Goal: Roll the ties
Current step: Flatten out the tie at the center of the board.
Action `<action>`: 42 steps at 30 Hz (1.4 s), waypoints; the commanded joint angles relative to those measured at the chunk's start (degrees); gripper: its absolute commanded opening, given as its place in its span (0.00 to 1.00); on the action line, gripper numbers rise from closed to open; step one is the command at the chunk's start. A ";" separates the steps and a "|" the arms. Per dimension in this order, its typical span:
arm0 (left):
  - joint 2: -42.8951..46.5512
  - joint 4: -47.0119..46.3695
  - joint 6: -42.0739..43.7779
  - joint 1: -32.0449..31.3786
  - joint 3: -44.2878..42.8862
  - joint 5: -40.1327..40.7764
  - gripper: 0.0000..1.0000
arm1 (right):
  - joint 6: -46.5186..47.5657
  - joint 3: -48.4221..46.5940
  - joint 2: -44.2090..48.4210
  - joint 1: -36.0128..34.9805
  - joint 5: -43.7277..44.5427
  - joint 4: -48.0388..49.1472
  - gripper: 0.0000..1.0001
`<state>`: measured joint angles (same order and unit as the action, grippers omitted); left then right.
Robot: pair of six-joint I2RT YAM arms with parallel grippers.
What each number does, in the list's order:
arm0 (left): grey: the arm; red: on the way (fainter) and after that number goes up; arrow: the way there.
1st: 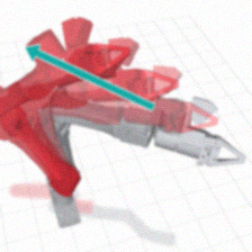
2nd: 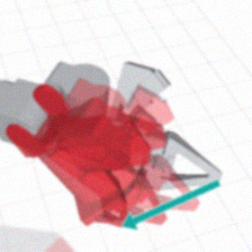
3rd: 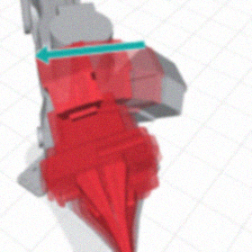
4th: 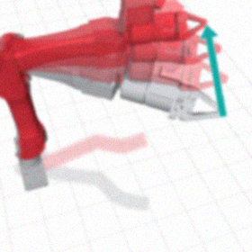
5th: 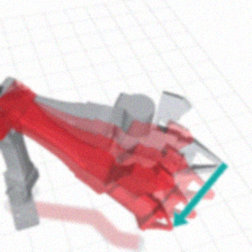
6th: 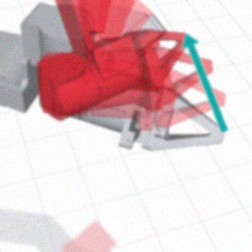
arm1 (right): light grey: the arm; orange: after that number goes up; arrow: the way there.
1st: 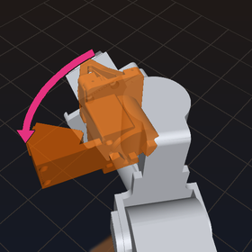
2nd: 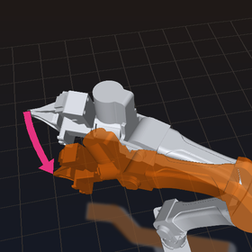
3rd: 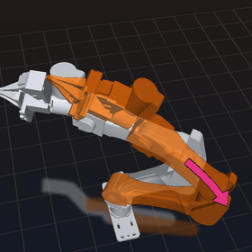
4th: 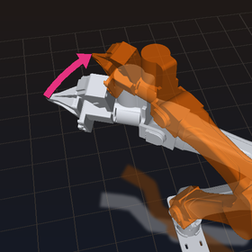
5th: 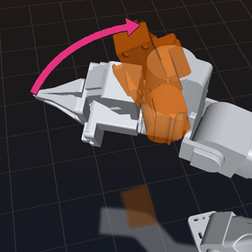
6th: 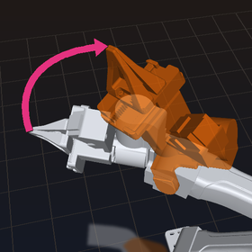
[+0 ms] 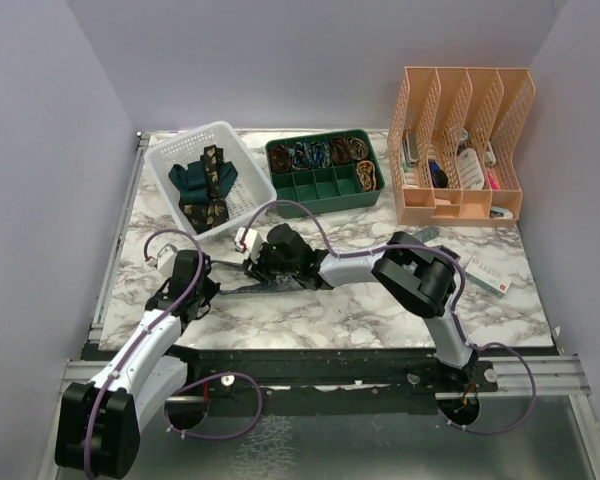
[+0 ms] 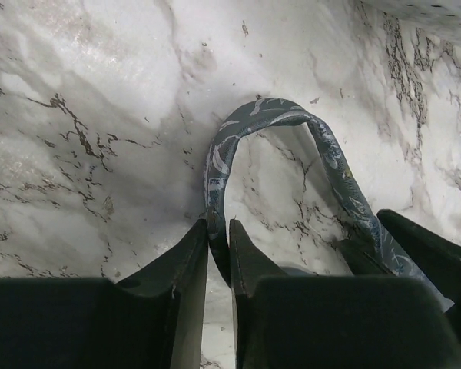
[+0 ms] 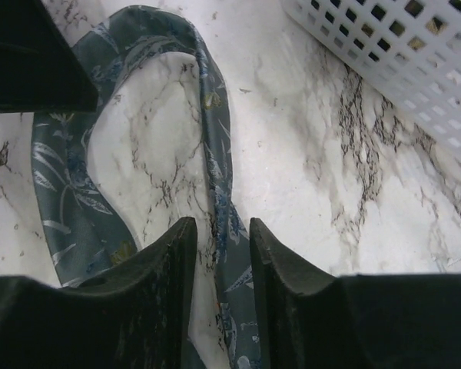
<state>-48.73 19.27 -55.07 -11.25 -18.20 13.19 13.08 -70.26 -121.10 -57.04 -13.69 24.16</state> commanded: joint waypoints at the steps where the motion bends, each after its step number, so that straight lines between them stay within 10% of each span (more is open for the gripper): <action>1: -0.09 -1.01 -0.01 0.35 0.53 -0.39 0.17 | 2.66 -1.37 -2.18 -0.41 4.80 1.76 0.31; 8: 2.27 -1.91 0.35 0.35 1.20 -0.05 0.19 | 3.91 -2.84 -0.01 -1.30 4.18 -1.80 0.03; 23: 19.80 21.20 -6.88 0.35 -9.02 10.26 0.98 | 0.92 7.02 5.92 -9.31 16.68 3.19 0.02; 42: 25.83 23.36 -17.28 0.35 -3.50 8.77 0.99 | 7.48 7.83 1.50 -13.93 19.41 10.13 0.16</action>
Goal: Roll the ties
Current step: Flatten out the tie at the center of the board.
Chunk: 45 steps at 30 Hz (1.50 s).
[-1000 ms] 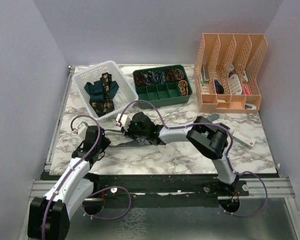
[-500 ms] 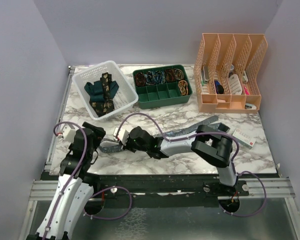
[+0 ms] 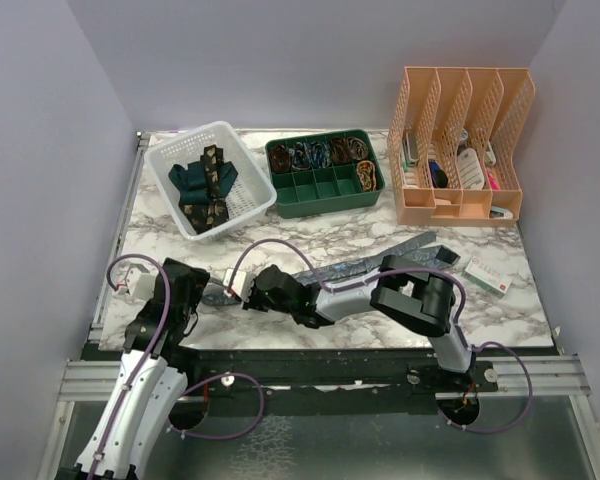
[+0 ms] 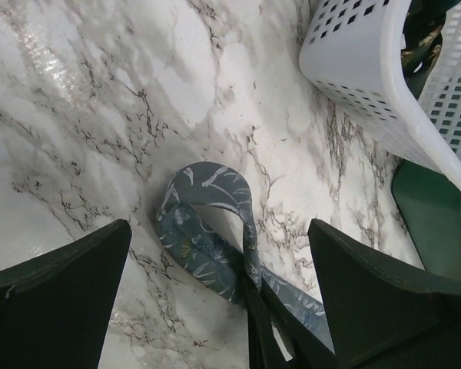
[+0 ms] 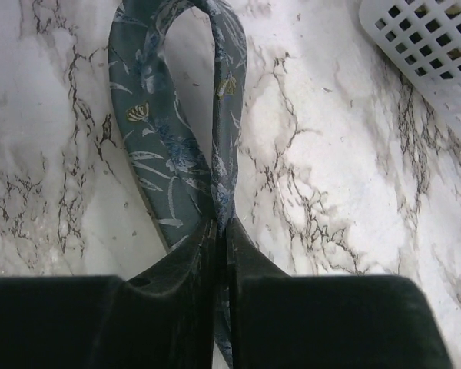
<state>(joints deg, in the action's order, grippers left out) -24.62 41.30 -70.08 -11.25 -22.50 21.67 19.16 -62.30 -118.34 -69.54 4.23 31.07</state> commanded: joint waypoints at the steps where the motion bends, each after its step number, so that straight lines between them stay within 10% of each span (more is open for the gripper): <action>1: 2.31 1.33 -2.25 0.35 0.96 0.63 0.99 | 0.68 -0.09 -1.42 -1.69 1.76 3.59 0.21; 16: 3.15 1.86 -2.46 0.35 0.61 2.12 0.98 | -19.66 1.82 13.71 -2.04 -0.10 -4.71 0.51; 27: -11.21 9.61 7.69 0.35 -16.99 7.00 0.99 | -54.19 -12.49 6.03 6.41 -16.79 -22.76 0.27; 45: -19.97 16.05 17.97 0.35 -29.27 10.48 0.99 | -52.86 -27.72 -6.75 6.56 -18.63 -32.38 0.24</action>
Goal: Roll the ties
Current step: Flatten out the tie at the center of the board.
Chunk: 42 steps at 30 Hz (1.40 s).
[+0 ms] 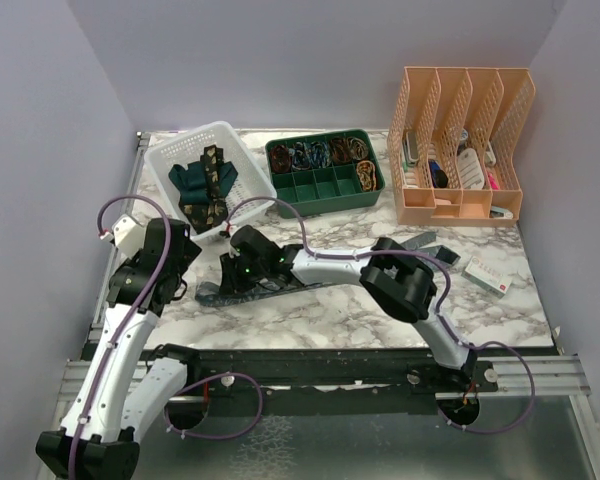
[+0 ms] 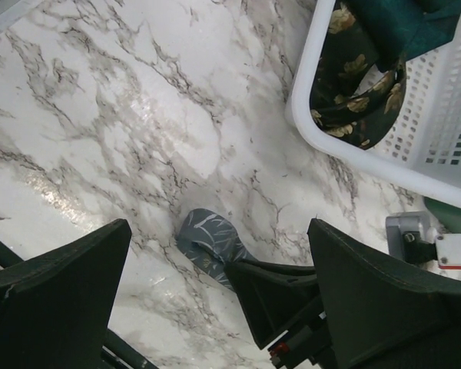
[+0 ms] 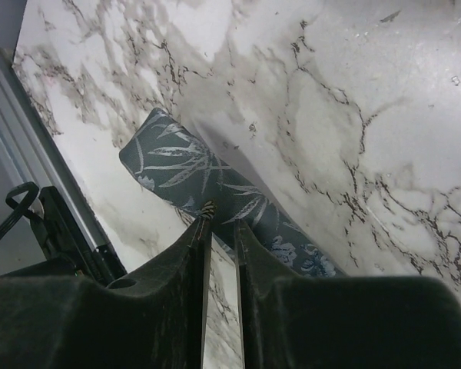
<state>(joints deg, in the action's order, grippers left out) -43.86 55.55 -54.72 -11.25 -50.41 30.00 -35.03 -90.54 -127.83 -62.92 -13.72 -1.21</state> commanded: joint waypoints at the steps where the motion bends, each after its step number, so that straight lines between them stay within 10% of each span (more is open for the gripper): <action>1: -0.99 1.67 2.67 0.35 -1.43 2.22 0.99 | 2.19 0.13 3.25 0.22 -1.13 -0.88 0.25; 13: -8.41 -2.31 6.77 2.75 0.29 -6.96 0.99 | 2.45 -1.17 1.18 2.45 -2.05 -3.18 0.26; 24: -12.70 -8.35 13.96 22.36 4.52 -32.17 0.99 | 3.91 -9.62 -7.79 1.49 -9.79 -5.36 0.26; 35: -7.92 -8.61 6.21 23.46 13.45 -31.96 0.99 | 6.04 -10.23 -8.60 -1.23 -4.34 -7.15 0.27; 42: -4.44 -8.36 0.97 23.41 16.81 -32.22 0.98 | 8.76 1.51 6.08 -0.06 0.45 0.71 0.33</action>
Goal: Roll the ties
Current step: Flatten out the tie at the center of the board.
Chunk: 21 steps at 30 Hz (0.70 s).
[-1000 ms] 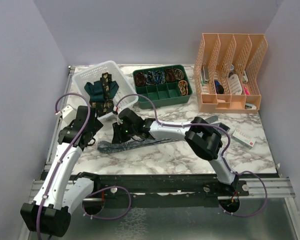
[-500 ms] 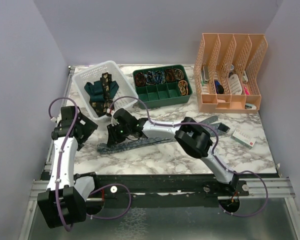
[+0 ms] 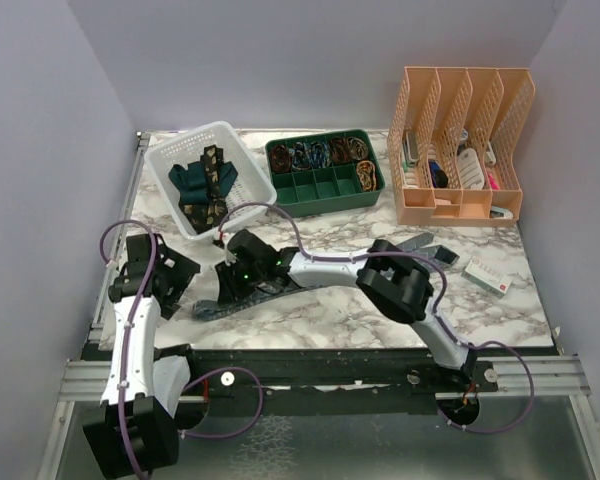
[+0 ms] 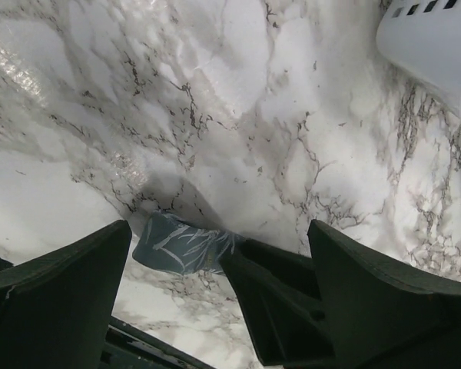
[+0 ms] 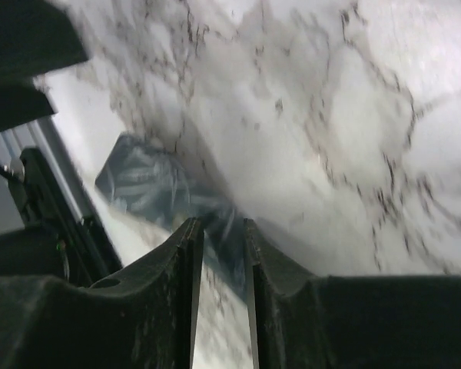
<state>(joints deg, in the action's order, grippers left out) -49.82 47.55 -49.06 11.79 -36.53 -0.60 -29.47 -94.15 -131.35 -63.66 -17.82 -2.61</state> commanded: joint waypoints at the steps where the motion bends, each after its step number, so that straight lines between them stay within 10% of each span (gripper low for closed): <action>1: 1.68 -0.74 -5.13 0.37 3.88 -1.78 0.97 | 3.27 7.05 12.74 1.20 6.14 2.15 0.35; 14: 2.73 -3.69 -8.69 0.30 8.05 -3.98 0.87 | -0.22 43.45 55.48 27.42 24.85 -11.48 0.59; 21: 1.63 -3.82 -9.00 -0.50 8.28 -2.73 0.76 | 1.11 48.02 59.42 39.24 18.45 -14.46 0.65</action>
<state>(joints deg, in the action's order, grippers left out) -47.75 44.58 -56.55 11.88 -28.80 -3.20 -29.85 -46.74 -71.88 -28.08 3.14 -12.03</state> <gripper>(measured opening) 0.798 0.649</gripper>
